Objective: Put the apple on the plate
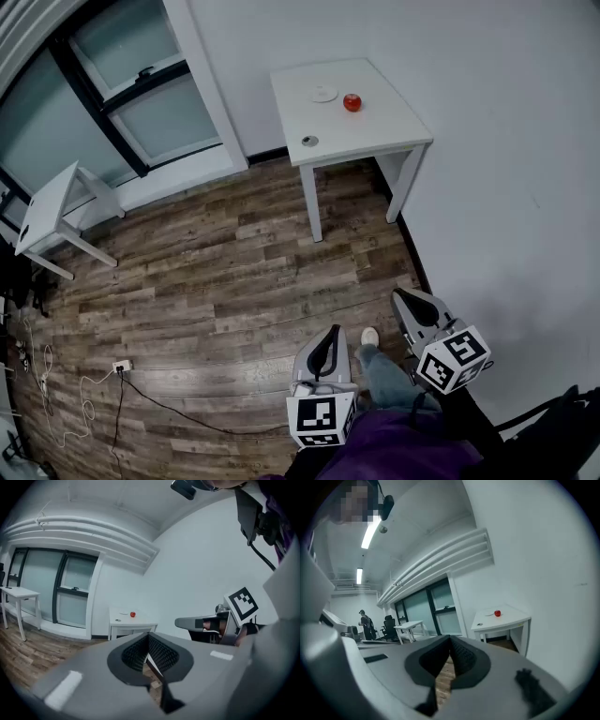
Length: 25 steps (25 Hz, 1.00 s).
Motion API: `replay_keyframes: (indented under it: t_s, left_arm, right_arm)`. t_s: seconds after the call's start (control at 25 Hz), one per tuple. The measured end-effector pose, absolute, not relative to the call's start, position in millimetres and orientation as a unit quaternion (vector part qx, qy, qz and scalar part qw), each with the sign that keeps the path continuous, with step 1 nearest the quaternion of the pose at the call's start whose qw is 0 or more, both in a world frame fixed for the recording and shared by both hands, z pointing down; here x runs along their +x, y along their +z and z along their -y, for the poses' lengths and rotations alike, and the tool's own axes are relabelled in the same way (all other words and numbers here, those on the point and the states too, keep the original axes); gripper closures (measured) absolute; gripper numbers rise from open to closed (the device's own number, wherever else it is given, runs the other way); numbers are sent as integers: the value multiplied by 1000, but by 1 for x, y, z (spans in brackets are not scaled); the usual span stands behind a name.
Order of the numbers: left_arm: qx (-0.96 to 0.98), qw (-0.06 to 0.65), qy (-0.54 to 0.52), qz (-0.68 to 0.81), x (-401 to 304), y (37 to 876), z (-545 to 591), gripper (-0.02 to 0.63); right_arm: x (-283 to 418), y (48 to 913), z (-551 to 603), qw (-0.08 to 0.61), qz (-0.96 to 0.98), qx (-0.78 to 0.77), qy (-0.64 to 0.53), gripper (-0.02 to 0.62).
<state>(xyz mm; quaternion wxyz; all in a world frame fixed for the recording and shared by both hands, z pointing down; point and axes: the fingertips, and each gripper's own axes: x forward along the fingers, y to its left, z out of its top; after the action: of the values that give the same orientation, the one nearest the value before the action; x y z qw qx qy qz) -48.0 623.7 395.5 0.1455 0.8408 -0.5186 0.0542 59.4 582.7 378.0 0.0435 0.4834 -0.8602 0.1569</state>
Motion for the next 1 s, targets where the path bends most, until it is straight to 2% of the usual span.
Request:
replay_keyframes:
  t_s: [0.32,1.0]
  left_arm:
    - [823,141,50,548,-54,397,-566,600]
    - [805,145,45,574,-14,387,-389,600]
  right_arm:
    - [70,374,-521,32,864,480,148,584]
    - [116,376,-339,53,872,460,158,584]
